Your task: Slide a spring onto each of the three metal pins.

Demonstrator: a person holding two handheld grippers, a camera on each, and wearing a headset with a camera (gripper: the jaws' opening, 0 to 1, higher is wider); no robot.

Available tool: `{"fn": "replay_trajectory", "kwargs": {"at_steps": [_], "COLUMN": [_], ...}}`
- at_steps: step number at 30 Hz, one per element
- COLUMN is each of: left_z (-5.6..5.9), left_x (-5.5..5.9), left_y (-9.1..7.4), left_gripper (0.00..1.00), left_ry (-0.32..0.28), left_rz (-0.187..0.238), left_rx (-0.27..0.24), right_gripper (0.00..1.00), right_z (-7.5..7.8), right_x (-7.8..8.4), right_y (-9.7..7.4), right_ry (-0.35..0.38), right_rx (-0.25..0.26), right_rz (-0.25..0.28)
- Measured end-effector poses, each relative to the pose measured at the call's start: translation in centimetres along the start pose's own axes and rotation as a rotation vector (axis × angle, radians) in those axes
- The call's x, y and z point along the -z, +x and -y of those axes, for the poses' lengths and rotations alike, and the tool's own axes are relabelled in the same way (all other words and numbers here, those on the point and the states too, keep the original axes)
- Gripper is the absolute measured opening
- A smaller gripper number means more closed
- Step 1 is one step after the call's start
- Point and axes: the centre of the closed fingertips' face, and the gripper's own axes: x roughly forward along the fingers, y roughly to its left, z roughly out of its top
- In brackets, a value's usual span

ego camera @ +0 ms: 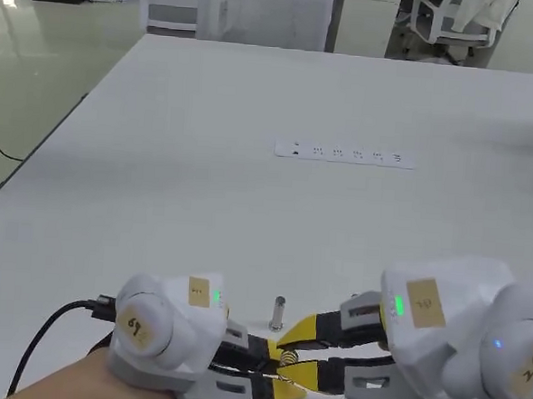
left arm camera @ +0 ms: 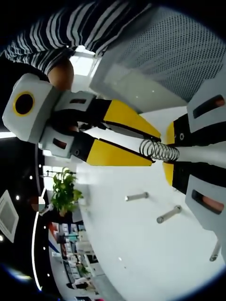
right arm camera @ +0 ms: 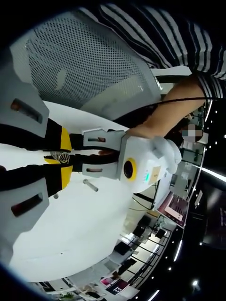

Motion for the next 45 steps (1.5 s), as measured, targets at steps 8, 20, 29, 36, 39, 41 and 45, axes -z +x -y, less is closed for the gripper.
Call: {"fn": "replay_trajectory", "kwargs": {"at_steps": [8,20,29,36,39,41,45], "left_z": [0.1,0.3,0.1,-0.4,-0.6,-0.7,-1.1], "left_x": [0.0,-0.9,-0.5,0.0,0.2,0.5,1.0], "left_y": [-0.1,-0.2,-0.5,-1.2,-1.6,-1.8,-2.3], "left_gripper": [0.04,0.08,0.16,0.19,0.22,0.25,0.31], "left_ry": [-0.03,-0.08,-0.101,-0.132,-0.15,-0.155,-0.185], "left_rz": [0.0,0.031,0.018,0.016,0.019,0.012,0.017], "left_rx": [0.001,0.01,-0.01,-0.039,-0.051,-0.064,-0.1], "right_gripper": [0.06,0.06,0.06,0.06,0.06,0.06,0.06], "right_z": [-0.1,-0.2,0.3,0.7,0.8,0.9,1.3], "right_x": [-0.1,0.1,0.1,0.1,0.2,0.2,0.5], "right_y": [0.0,-0.1,-0.2,-0.3,-0.3,-0.3,-0.3], "right_ry": [-0.003,-0.017,-0.008,0.003,0.008,0.008,0.009], "right_rx": [0.002,0.014,0.039,0.061,0.065,0.069,0.091], "right_rz": [0.004,-0.011,-0.011,-0.003,-0.004,-0.007,-0.02]}}
